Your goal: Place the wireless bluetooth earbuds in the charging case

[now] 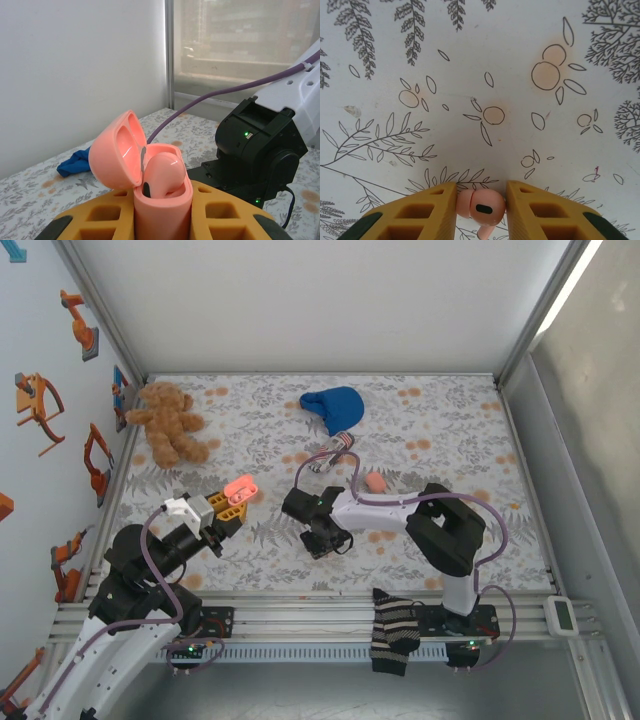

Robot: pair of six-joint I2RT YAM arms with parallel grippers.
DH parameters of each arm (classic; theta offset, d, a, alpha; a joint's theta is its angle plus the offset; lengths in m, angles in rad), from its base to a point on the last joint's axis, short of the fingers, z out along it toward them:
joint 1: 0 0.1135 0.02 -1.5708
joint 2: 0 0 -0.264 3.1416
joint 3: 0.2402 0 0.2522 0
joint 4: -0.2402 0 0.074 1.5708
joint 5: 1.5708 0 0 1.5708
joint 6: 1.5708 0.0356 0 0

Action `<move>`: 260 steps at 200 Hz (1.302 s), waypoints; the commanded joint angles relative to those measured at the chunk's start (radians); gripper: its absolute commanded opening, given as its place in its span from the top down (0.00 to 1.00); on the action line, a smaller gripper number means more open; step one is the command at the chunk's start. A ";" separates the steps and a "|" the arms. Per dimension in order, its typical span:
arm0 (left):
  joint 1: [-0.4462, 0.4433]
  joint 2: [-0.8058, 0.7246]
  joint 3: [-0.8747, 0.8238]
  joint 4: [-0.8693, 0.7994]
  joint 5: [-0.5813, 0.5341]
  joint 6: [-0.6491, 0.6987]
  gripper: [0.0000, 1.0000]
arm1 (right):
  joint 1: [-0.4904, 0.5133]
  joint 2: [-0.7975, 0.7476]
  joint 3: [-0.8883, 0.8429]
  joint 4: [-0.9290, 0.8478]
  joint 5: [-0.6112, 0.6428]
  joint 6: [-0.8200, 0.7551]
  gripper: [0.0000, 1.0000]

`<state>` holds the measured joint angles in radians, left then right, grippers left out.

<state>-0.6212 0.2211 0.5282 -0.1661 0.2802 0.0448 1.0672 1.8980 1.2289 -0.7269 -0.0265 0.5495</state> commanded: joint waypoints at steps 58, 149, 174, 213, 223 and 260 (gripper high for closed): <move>-0.002 0.009 0.006 0.028 -0.001 0.009 1.00 | -0.003 -0.005 -0.031 0.007 0.022 0.005 0.74; -0.003 0.083 -0.002 0.094 0.014 -0.016 1.00 | -0.014 -0.102 -0.058 0.027 0.069 0.001 0.75; -0.002 0.101 -0.013 0.132 0.022 -0.031 1.00 | -0.025 -0.165 -0.061 0.027 0.108 -0.010 0.75; -0.003 0.144 -0.040 0.227 0.036 -0.067 1.00 | -0.052 -0.309 -0.048 0.019 0.198 -0.036 0.76; -0.002 0.163 -0.042 0.250 0.037 -0.074 1.00 | -0.061 -0.350 -0.041 0.020 0.220 -0.044 0.76; -0.002 0.267 -0.070 0.419 0.069 -0.140 1.00 | -0.090 -0.510 0.005 0.038 0.317 -0.107 0.76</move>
<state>-0.6212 0.4362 0.4835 0.0837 0.3084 -0.0322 0.9966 1.4796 1.1801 -0.6941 0.1814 0.4946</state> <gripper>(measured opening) 0.229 0.246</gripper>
